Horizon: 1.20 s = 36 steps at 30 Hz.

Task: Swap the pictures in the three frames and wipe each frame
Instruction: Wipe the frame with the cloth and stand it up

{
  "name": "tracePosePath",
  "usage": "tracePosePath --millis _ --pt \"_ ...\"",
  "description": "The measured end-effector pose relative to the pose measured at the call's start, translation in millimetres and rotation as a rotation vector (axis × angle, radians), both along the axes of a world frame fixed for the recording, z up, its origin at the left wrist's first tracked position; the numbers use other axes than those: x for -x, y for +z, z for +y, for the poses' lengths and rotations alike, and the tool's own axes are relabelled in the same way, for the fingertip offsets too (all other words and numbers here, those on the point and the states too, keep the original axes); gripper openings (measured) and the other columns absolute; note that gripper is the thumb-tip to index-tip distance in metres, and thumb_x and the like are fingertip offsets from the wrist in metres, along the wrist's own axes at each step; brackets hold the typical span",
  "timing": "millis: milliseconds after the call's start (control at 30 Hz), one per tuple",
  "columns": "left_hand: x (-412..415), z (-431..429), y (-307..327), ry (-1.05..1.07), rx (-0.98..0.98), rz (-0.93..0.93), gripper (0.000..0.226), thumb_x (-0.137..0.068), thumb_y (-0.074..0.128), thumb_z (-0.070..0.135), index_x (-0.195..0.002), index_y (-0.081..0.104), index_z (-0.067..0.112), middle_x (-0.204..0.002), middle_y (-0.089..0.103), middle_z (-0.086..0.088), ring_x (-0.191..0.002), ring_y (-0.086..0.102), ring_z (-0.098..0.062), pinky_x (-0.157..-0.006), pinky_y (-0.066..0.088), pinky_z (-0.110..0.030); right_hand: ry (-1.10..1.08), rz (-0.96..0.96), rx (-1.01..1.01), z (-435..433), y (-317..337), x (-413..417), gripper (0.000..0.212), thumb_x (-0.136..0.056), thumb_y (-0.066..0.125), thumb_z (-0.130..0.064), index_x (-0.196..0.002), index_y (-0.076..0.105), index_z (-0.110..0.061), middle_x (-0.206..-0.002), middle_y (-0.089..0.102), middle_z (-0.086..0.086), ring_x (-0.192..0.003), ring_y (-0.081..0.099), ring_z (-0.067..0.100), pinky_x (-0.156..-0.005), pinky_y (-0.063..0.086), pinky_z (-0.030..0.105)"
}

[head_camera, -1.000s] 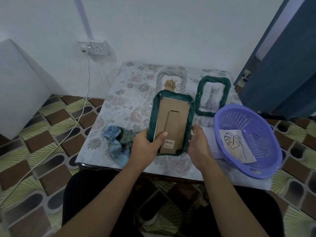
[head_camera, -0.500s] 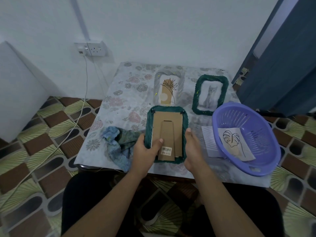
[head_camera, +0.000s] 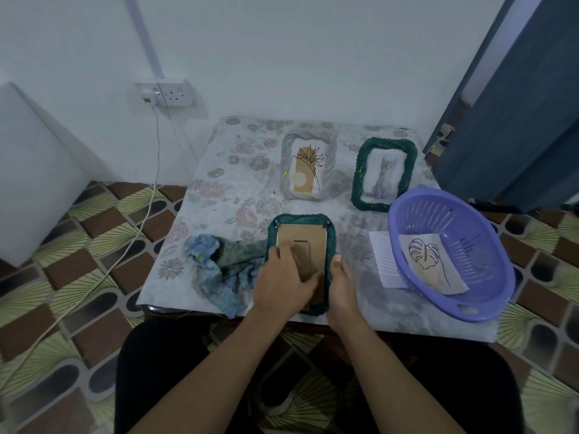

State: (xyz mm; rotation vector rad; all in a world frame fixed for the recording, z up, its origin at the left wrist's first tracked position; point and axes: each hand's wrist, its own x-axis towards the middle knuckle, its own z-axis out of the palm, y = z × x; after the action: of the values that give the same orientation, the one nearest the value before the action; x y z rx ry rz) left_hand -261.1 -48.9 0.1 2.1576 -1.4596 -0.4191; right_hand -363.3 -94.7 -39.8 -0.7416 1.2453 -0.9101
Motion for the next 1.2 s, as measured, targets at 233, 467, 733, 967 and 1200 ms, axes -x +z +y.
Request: tracePosePath --millis 233,467,733,967,1200 --pt "-8.6 -18.2 20.5 -0.106 -0.211 0.035 0.073 -0.076 0.07 0.048 -0.126 0.029 0.017 -0.11 0.054 -0.008 -0.088 0.059 -0.028 -0.064 0.046 -0.034 -0.019 -0.01 -0.006 3.2 -2.7 9.3 0.057 -0.102 0.041 -0.05 -0.151 0.04 -0.02 -0.152 0.043 0.003 -0.139 0.041 0.021 -0.117 0.033 0.047" --pt "-17.2 -38.1 63.3 -0.218 -0.345 -0.019 0.07 -0.08 0.068 0.043 -0.131 0.031 0.013 -0.095 0.053 -0.003 -0.087 0.056 -0.026 -0.069 0.045 -0.035 0.057 -0.139 0.001 -0.8 -11.9 16.3 0.053 -0.097 0.049 -0.05 -0.139 0.056 -0.018 -0.139 0.059 0.004 -0.131 0.052 0.022 -0.114 0.038 0.049" --pt "-23.0 -42.4 102.1 -0.224 -0.405 0.002 0.069 -0.085 0.062 0.052 -0.135 0.037 0.011 -0.119 0.055 -0.01 -0.098 0.053 -0.026 -0.074 0.041 -0.032 0.01 -0.549 -0.276 -1.8 -7.1 26.6 0.047 -0.102 0.041 -0.042 -0.098 0.079 -0.015 -0.104 0.073 0.013 -0.088 0.072 0.029 -0.078 0.059 0.041" --pt "-20.6 -36.7 120.9 -0.179 -0.259 0.357 0.042 -0.084 0.064 0.049 -0.114 0.05 0.023 -0.093 0.061 0.001 -0.077 0.058 -0.013 -0.061 0.041 -0.03 0.29 -0.639 -0.368 2.9 10.6 13.7 0.046 -0.094 0.049 -0.033 -0.125 0.061 -0.002 -0.121 0.064 0.02 -0.096 0.066 0.037 -0.07 0.059 0.04" --pt "-29.1 -20.5 113.4 -0.186 -0.047 0.67 0.017 -0.088 0.067 0.033 -0.102 0.063 0.024 -0.066 0.064 0.004 -0.052 0.051 -0.008 -0.055 0.037 -0.025 0.426 -0.951 -0.303 -12.3 37.5 23.0 0.038 -0.074 0.081 -0.017 -0.108 0.073 0.0 -0.103 0.069 0.015 -0.072 0.063 0.023 -0.06 0.056 0.026"
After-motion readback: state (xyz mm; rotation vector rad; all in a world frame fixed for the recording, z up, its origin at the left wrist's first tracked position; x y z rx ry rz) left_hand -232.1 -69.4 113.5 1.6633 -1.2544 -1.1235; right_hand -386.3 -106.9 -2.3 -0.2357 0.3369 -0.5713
